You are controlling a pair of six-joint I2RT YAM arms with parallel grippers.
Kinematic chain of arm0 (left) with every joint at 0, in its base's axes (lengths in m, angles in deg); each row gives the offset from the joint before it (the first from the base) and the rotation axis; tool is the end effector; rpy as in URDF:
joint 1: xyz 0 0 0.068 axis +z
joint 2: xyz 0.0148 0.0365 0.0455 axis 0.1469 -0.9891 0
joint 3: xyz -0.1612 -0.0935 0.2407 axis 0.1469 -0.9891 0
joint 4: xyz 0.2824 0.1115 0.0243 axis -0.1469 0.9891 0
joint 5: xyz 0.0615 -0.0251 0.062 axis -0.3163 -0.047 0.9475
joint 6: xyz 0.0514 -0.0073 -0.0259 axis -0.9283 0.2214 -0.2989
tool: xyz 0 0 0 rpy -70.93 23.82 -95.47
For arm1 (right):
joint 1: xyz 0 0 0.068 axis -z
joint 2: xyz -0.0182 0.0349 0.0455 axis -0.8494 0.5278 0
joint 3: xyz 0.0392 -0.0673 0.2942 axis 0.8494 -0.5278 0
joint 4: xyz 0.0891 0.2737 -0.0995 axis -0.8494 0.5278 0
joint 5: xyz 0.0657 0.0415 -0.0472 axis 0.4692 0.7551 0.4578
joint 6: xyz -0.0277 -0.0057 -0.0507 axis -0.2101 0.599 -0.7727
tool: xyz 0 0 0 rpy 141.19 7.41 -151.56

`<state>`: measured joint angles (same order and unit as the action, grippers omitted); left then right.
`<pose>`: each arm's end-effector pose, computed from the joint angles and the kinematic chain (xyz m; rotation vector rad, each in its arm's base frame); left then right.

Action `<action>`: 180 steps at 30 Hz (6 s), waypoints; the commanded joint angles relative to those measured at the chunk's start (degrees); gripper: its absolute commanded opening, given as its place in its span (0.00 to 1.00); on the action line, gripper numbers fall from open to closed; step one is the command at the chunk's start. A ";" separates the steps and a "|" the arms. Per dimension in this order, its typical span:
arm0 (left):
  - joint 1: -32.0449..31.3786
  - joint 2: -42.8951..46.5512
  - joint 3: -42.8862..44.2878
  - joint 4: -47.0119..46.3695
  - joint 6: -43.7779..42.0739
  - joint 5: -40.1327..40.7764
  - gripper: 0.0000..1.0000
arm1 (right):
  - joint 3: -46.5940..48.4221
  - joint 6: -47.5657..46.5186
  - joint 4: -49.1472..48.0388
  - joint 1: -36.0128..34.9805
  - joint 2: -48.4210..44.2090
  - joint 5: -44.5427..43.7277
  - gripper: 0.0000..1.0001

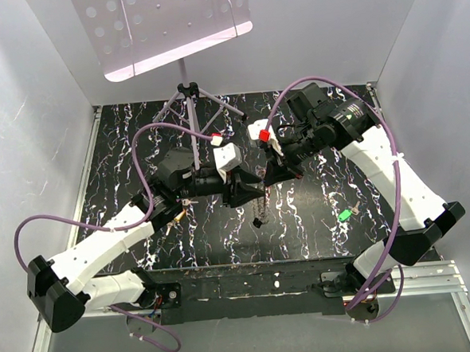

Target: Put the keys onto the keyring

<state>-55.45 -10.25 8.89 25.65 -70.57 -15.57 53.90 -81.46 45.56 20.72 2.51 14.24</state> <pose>0.1831 -0.2325 0.3828 1.1458 1.4285 -1.1501 0.2251 0.2084 0.4782 -1.8016 1.5635 0.8918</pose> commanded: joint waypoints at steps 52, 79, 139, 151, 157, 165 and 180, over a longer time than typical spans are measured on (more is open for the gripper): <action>-0.11 8.53 -17.16 -42.03 19.33 6.14 0.00 | -3.86 -0.09 2.07 10.36 -7.13 28.01 0.41; -0.37 5.54 -17.60 -48.46 22.76 6.94 0.00 | -8.02 12.83 -16.41 9.31 -7.32 28.90 0.40; -0.72 -2.11 11.85 13.78 -9.85 -3.00 0.62 | -0.55 -3.51 5.74 2.80 -3.80 7.01 0.01; -0.81 0.79 7.45 6.12 -7.65 -1.06 0.45 | -0.29 -3.34 5.91 2.80 -3.01 7.63 0.01; -0.81 -0.44 7.80 5.68 -7.12 -1.94 0.39 | 0.33 -3.07 6.00 2.80 -2.48 8.33 0.01; -1.07 -1.76 7.89 5.24 -6.60 -2.82 0.34 | 0.59 -2.99 6.00 2.80 -2.31 8.77 0.01; -1.42 -2.55 7.71 5.77 -6.95 -2.64 0.20 | 0.68 -2.81 6.09 2.80 -2.31 9.03 0.01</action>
<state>-56.63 -13.04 16.83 31.46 -77.15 -17.71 51.85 -84.19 45.71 23.89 0.70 20.71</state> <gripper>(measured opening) 0.245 0.030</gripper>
